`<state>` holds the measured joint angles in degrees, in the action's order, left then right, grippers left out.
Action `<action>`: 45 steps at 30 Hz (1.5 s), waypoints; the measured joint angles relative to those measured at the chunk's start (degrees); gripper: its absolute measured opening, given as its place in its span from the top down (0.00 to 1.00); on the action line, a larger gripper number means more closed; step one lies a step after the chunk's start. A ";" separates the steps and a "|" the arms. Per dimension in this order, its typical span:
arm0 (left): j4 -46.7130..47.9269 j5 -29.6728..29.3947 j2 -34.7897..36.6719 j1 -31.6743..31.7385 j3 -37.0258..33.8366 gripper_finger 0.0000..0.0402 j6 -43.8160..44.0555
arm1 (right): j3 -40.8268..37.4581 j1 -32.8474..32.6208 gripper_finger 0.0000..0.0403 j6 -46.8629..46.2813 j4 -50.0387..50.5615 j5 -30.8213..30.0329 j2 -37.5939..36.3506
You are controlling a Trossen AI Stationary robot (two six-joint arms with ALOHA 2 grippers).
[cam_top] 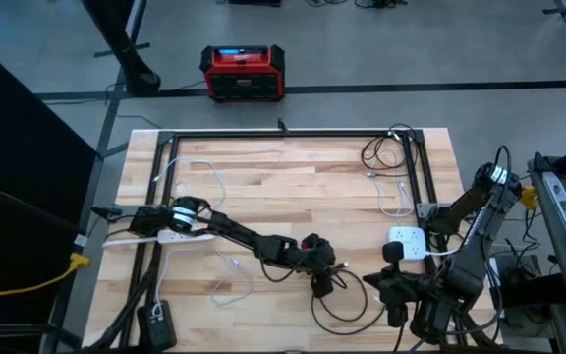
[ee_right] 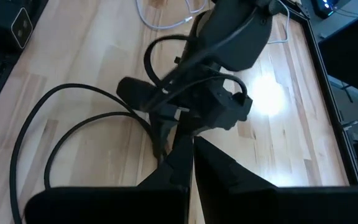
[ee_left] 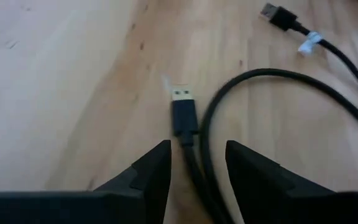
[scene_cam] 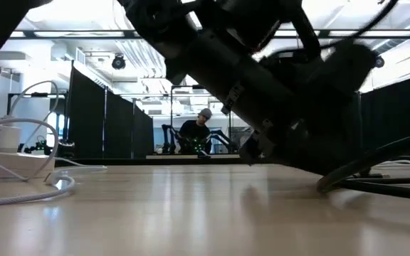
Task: Insert USB
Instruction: Insert the bottom black charger cable into the right white outlet extension
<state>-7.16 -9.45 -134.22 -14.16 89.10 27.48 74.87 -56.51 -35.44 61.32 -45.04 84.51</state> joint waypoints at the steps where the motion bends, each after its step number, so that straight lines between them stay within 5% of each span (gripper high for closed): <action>1: -1.30 0.18 -0.52 0.05 0.00 0.64 0.01 | 0.00 0.00 1.00 0.00 0.02 0.00 0.00; 11: -4.39 -0.25 -2.13 0.65 0.13 0.63 -0.03 | 0.00 0.00 1.00 -0.02 -0.02 0.00 0.00; 19: -1.91 -0.50 -2.13 1.04 0.26 0.89 0.08 | 0.00 0.00 1.00 -0.17 -0.07 0.00 0.00; 25: -1.50 -2.07 -2.07 1.05 1.07 1.00 -0.87 | -0.01 0.00 1.00 -0.17 -0.09 0.02 0.00; 35: 16.87 -7.08 -2.04 1.15 11.08 0.99 -8.80 | -0.02 0.00 1.00 -0.18 -0.11 0.08 0.01; 41: 17.64 -5.14 -2.04 1.21 11.61 1.00 -10.20 | -0.02 0.00 1.00 -0.37 -0.13 0.21 0.00; 45: 18.20 -5.00 -2.02 1.19 11.39 0.90 -8.81 | -0.02 0.00 1.00 -1.03 -0.13 0.26 0.00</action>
<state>11.04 -14.45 -136.25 -12.97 100.49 18.67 74.85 -56.51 -36.47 61.19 -44.77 84.51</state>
